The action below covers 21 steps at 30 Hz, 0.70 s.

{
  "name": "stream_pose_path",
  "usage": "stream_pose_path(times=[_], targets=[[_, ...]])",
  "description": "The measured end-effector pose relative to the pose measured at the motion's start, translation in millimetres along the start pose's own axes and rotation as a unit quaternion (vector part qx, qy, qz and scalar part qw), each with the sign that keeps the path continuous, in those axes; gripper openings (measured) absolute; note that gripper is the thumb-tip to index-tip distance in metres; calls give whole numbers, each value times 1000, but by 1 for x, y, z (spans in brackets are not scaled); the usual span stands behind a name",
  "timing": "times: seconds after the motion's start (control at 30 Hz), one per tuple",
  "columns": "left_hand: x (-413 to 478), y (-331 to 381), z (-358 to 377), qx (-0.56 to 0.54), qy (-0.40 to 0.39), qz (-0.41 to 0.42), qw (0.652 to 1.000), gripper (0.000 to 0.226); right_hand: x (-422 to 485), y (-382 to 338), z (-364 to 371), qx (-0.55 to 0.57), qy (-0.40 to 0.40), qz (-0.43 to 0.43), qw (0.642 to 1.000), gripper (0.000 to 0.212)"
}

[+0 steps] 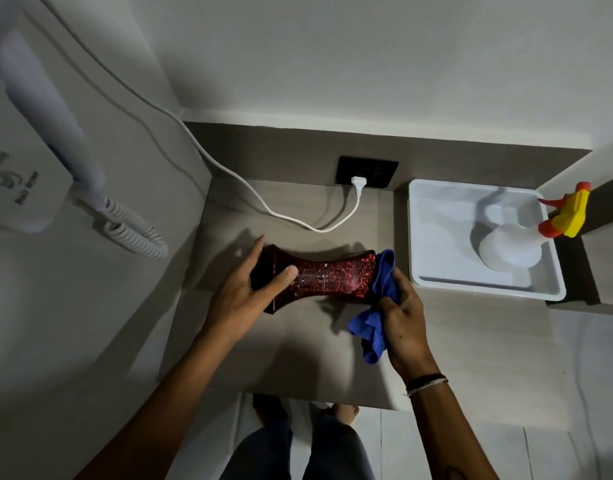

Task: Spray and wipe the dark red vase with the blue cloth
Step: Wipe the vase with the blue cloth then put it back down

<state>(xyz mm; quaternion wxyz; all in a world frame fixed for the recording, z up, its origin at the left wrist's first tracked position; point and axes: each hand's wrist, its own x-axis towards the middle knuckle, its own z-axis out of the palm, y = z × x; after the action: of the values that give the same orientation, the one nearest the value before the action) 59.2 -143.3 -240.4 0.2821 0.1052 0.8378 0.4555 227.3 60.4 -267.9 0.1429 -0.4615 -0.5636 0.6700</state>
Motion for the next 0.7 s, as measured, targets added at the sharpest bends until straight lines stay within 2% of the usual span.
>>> stream_pose_path(times=[0.13,0.17,0.27,0.37,0.47,0.6,0.63,0.7], targets=[[2,-6,-6,44,-85,62,994,132,18,-9,0,0,-3,-3,1000,73],[3,-5,-6,53,-91,74,992,134,21,-10,0,-3,-8,-5,1000,72],[6,-4,-2,70,-42,104,991,121,21,-14,-1,-41,-23,-36,998,72],[6,4,1,98,6,138,986,97,5,-15,4,-134,-15,-120,984,79],[4,10,6,103,26,159,981,89,-17,-13,19,-201,-38,-235,950,89],[5,15,15,130,40,178,975,75,-41,-10,48,-267,-188,-329,886,104],[5,17,15,140,41,187,971,73,-41,-6,51,-306,-203,-351,861,107],[6,16,14,148,48,198,968,73,-29,4,44,-386,-174,-370,827,112]])
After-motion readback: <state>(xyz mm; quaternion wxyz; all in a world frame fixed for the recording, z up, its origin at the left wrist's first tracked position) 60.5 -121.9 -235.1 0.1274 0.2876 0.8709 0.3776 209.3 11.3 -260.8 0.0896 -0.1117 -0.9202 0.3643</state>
